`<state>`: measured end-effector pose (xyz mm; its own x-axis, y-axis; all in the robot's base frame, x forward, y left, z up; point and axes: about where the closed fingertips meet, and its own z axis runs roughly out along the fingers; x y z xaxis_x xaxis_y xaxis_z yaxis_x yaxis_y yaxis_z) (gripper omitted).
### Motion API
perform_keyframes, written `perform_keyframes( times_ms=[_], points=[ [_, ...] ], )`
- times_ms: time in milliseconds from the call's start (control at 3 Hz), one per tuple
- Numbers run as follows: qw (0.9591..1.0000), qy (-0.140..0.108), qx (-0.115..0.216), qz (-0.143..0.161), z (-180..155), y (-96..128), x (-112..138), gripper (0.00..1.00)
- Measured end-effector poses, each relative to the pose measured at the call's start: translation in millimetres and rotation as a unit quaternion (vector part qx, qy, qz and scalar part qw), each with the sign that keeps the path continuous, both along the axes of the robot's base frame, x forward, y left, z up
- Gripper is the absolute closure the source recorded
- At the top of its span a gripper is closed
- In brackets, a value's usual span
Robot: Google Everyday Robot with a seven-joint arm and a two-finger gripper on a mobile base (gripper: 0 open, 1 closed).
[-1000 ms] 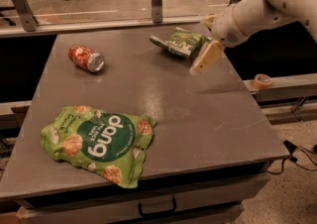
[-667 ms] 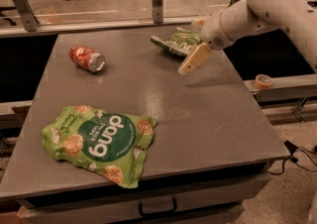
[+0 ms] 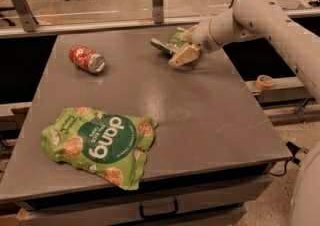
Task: Move green jalapeno chip bag near coke can
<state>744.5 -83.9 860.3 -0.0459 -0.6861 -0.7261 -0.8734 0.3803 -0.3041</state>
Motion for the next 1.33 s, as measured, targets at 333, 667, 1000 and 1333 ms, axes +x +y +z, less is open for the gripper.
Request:
perform_keyframes(
  times_ms=[333, 667, 1000, 1333],
  points=[
    [0.9998, -0.004, 0.011, -0.014, 2, -3, 5, 0.57],
    [0.9993, -0.029, 0.012, -0.02, 21, -7, 7, 0.8],
    [0.9965, -0.08, -0.011, -0.024, 52, -13, 10, 1.0],
    [0.9963, -0.081, -0.012, -0.023, 53, -13, 11, 1.0]
  ],
)
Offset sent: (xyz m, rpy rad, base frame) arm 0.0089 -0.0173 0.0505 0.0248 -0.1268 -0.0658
